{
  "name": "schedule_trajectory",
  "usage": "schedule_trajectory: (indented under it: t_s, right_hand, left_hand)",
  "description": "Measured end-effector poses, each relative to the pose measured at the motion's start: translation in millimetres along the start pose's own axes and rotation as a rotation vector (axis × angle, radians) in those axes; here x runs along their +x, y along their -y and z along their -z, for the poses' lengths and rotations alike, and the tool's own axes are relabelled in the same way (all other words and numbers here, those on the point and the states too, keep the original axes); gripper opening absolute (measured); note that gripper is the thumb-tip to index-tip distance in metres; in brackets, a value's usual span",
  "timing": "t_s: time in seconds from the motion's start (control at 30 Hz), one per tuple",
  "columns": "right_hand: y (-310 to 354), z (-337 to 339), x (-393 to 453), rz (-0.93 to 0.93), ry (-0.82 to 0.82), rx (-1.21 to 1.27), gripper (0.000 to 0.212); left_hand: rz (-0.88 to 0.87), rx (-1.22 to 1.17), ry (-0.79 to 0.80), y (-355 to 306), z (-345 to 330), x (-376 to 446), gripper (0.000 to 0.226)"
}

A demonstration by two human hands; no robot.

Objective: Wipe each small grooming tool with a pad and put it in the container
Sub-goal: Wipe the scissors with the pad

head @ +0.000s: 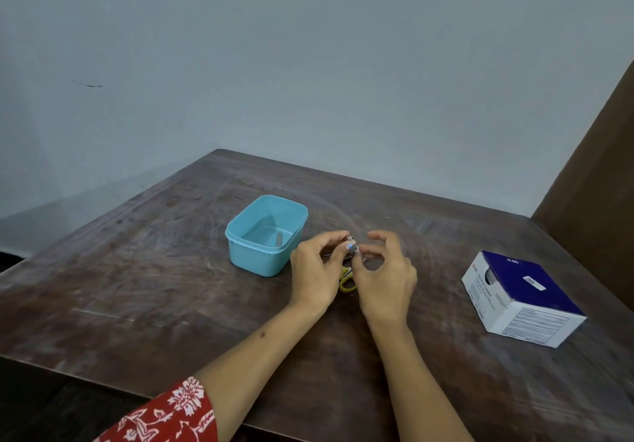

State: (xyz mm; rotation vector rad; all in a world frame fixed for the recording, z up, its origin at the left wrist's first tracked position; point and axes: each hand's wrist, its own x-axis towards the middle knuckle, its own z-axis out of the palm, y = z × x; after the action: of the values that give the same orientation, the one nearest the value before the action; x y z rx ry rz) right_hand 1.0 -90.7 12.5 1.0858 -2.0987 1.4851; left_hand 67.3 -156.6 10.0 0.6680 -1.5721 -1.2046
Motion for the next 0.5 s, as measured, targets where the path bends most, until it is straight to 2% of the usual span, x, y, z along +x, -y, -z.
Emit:
schedule_trajectory:
  t_s: [0.1, 0.23, 0.4, 0.5]
  right_hand:
    - [2.4, -1.9, -1.6, 0.051, -0.004, -0.023, 0.041]
    - [0.7, -2.5, -2.2, 0.021, 0.021, -0.054, 0.043]
    - [4.0, -2.0, -3.2, 0.086, -0.006, -0.066, 0.044]
    - [3.4, -3.2, -3.7, 0.053, 0.016, -0.079, 0.046]
  left_hand:
    - [-0.009, 0.032, 0.001, 1.7, 1.0, 0.9, 0.021]
    - [-0.014, 0.035, 0.003, 1.5, 1.8, -0.1, 0.021]
    - [-0.018, 0.061, 0.0, 2.8, 2.2, 0.1, 0.019]
    - [-0.016, 0.049, -0.003, 2.5, 2.0, 0.3, 0.019]
